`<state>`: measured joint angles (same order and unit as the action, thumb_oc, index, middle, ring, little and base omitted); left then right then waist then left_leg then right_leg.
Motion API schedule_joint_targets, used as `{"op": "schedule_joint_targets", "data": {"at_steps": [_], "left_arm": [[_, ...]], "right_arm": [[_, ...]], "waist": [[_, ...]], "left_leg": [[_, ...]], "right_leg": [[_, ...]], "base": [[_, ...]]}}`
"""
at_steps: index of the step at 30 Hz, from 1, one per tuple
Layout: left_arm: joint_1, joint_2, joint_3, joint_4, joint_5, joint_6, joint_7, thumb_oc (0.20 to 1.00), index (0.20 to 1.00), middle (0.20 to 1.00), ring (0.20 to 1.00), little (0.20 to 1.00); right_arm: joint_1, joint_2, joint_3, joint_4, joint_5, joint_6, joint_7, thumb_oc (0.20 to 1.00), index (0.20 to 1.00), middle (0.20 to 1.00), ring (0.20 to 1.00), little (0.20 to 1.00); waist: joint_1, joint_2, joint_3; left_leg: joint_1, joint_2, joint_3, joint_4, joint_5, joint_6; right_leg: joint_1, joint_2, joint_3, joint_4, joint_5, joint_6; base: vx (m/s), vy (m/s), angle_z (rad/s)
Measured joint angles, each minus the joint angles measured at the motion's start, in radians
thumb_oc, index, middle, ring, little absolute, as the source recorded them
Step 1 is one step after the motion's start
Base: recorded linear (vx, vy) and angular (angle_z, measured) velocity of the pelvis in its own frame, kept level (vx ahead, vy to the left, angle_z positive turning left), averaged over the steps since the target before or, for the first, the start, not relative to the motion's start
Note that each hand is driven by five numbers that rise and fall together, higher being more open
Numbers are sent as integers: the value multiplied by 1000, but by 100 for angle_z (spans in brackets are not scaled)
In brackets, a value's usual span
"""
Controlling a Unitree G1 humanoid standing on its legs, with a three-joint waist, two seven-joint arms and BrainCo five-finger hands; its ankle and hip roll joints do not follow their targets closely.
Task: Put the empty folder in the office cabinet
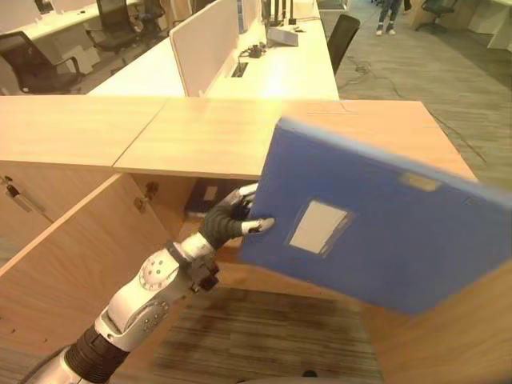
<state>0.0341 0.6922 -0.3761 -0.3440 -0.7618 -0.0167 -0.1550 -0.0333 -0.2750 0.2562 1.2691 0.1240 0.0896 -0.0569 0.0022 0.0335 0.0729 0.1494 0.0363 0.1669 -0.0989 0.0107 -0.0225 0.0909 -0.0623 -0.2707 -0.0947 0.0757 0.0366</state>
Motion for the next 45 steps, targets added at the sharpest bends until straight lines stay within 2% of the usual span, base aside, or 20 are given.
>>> {"op": "schedule_joint_targets", "data": {"at_steps": [2, 5, 6, 8, 12, 17, 20, 25, 29, 33, 39, 45], "left_arm": [[168, -4, 65, 49, 55, 20, -5, 200, 200, 200, 200, 200], [257, 18, 140, 102, 144, 47, -3, 200, 200, 200, 200, 200], [256, 19, 149, 102, 152, 47, -2, 200, 200, 200, 200, 200], [274, 14, 190, 98, 202, 38, -10, 200, 200, 200, 200, 200], [275, 20, 222, 99, 345, 37, -12, 200, 200, 200, 200, 200], [268, 22, 303, 98, 509, 31, -19, 200, 200, 200, 200, 200], [237, 23, 329, 83, 614, 7, -14, 200, 200, 200, 200, 200], [171, 47, 335, 39, 719, -32, -9, 200, 200, 200, 200, 200], [142, 85, 335, -3, 757, -69, -7, 200, 200, 200, 200, 200], [107, 102, 327, -16, 789, -104, -6, 200, 200, 200, 200, 200], [76, 104, 297, -37, 788, -109, -2, 200, 200, 200, 200, 200], [41, 105, 276, -83, 769, -123, -2, 200, 200, 200, 200, 200]], "right_arm": [[11, 1, -36, -103, 43, -38, 17, 1000, 1000, 1000, 1000, 1000], [-13, -27, -38, -140, 54, -57, 12, 1000, 1000, 1000, 1000, 1000], [-20, -28, -40, -146, 55, -57, 12, 1000, 1000, 1000, 1000, 1000], [52, -58, -36, -387, 86, -49, 17, 1000, 1000, 1000, 1000, 1000], [72, -92, -35, -479, 90, -49, 37, 1000, 1000, 1000, 1000, 1000], [100, -186, -68, -654, 37, -23, 56, 1000, 1000, 1000, 1000, 1000], [98, -259, -88, -768, -24, -14, 55, 1000, 1000, 1000, 1000, 1000], [33, -316, -98, -912, -111, -25, 48, 1000, 1000, 1000, 1000, 1000], [-7, -352, -82, -1053, -158, -46, 46, 1000, 1000, 1000, 1000, 1000], [-79, -379, -11, -1154, -186, -75, 65, 1000, 1000, 1000, 1000, 1000], [-175, -374, 132, -1158, -204, -89, 105, 1000, 1000, 1000, 1000, 1000], [-237, -366, 223, -1184, -198, -99, 151, 1000, 1000, 1000, 1000, 1000]], "waist": [[9, 1, 0], [55, 3, 2], [59, -1, 1], [54, -6, 5], [44, -20, 8], [34, -38, 16], [35, -39, 17], [34, -36, 19], [34, -28, 21], [35, -25, 22], [39, -24, 24], [41, -19, 28]], "left_leg": [[9, 1, 1, 9, 1, -1], [8, 0, -4, 9, 1, -1], [8, 0, -5, 8, 1, -1], [3, 1, -3, 7, 1, -1], [-2, 2, -3, 0, -3, -7], [0, 2, -2, 9, 2, 0], [0, 1, -1, 9, 2, 0], [2, 2, -1, 9, 2, 0], [4, 2, 0, 9, 2, 0], [4, 2, 1, 9, 2, 0], [3, 2, -1, 9, 2, -1], [3, 2, -2, 9, 2, -1]], "right_leg": [[0, 3, 5, 0, -1, -2], [0, 1, -1, 0, -1, -1], [1, 1, -2, 0, -1, -1], [-2, 1, 0, 0, 0, 0], [-2, 3, 1, 0, 0, 0], [-7, 3, 3, 0, 0, 0], [-6, 2, 3, 0, 0, 0], [-5, 3, 3, 0, 0, 0], [-3, 3, 4, 0, 0, 0], [-3, 3, 4, 0, 1, -1], [-4, 3, 3, 0, 0, 0], [-3, 3, 2, 0, 3, -4]], "base": [[-5, 8, -4], [-5, 2, 5], [-19, -14, 4], [-6, -8, -2], [0, 0, 0], [0, 0, 0], [0, 0, 0], [0, 0, 0], [0, 0, 0], [0, 0, 0], [0, 0, 0], [0, 0, 0]]}}
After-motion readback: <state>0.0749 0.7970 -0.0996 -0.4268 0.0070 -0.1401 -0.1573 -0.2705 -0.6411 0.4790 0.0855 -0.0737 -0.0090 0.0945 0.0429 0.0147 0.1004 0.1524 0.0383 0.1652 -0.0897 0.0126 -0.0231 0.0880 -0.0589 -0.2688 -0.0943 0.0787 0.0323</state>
